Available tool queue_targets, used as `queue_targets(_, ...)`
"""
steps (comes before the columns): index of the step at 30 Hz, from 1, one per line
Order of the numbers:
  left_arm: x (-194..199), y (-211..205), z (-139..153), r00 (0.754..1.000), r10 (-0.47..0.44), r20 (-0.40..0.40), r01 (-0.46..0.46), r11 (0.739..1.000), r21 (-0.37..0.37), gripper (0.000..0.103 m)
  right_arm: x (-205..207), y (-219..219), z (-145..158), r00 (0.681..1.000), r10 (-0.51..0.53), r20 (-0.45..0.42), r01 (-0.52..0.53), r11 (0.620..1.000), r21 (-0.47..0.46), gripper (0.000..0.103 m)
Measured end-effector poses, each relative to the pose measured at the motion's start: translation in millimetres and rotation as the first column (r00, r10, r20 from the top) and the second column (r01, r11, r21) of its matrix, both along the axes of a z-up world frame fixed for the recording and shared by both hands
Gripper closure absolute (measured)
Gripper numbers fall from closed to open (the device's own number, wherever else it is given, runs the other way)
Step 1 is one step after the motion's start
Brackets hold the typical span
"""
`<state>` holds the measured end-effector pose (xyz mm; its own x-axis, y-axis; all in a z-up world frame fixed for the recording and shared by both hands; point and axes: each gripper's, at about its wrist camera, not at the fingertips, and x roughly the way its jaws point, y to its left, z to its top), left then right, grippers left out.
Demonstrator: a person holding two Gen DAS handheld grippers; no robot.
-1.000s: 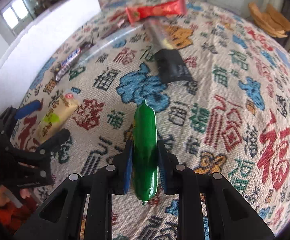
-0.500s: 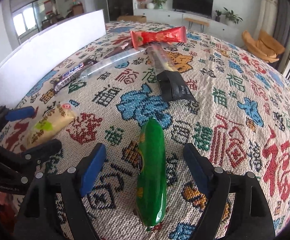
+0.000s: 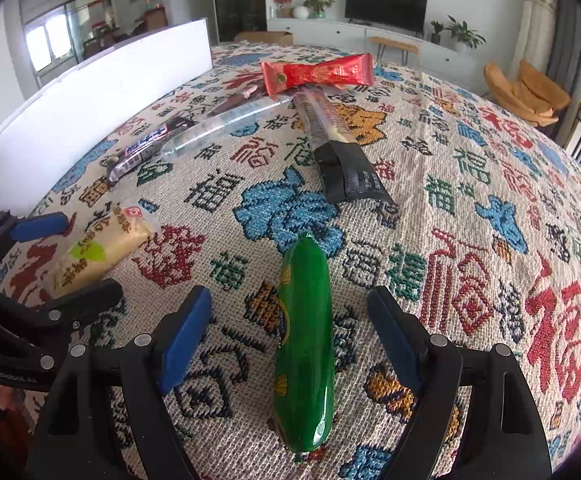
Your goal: Organize snacks
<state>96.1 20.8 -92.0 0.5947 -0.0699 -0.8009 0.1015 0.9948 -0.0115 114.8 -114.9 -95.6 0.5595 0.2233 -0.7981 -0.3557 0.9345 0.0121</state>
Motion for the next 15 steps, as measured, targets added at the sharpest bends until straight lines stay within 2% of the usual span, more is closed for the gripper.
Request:
queue_targets(7, -0.3, -0.6, -0.2, 1.0, -0.007, -0.008, 0.007, 1.0, -0.001, 0.0, -0.1, -0.2, -0.2, 1.0, 0.001, -0.001, -0.001, 1.0, 0.001, 0.02)
queue_targets(12, 5.9, -4.7, 4.3, 0.991, -0.074, -0.115, 0.073, 0.997, -0.007, 0.001, 0.7, 0.5, -0.4, 1.0, 0.001, -0.001, -0.001, 1.0, 0.0, 0.019)
queue_targets(15, 6.7, -7.9, 6.1, 0.984, -0.109, -0.14, 0.106, 0.994, -0.028, 0.001, 1.3, 1.0, -0.6, 1.0, 0.001, 0.0, -0.001, 1.0, -0.002, 0.019)
